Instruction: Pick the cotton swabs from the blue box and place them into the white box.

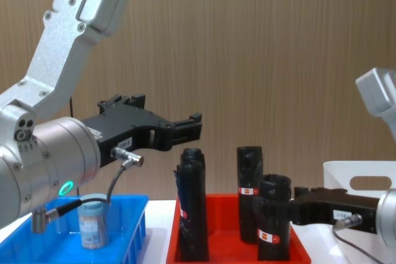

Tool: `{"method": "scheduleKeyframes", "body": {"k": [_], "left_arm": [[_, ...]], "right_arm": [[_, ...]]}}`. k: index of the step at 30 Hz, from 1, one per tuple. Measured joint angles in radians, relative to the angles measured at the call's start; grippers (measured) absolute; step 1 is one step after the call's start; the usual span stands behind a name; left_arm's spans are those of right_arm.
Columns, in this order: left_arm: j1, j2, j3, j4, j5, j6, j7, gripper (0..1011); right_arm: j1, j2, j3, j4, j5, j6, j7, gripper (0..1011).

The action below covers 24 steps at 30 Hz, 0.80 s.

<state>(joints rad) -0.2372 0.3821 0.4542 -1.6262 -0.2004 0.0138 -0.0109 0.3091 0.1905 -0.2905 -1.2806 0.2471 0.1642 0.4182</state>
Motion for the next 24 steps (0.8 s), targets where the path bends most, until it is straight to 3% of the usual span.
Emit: {"method": "scheduleKeyframes", "body": {"k": [9, 17, 24], "left_arm": [[0.000, 0.000, 0.000, 0.000, 0.000, 0.000, 0.000, 1004], [0.000, 0.000, 0.000, 0.000, 0.000, 0.000, 0.000, 1004], [0.000, 0.000, 0.000, 0.000, 0.000, 0.000, 0.000, 1004]], "right_arm": [[0.019, -0.012, -0.008, 0.023, -0.005, -0.004, 0.002, 800], [0.023, -0.016, -0.013, 0.025, -0.004, -0.010, 0.004, 533], [0.020, -0.015, -0.016, 0.008, -0.004, -0.016, 0.002, 462]]}}
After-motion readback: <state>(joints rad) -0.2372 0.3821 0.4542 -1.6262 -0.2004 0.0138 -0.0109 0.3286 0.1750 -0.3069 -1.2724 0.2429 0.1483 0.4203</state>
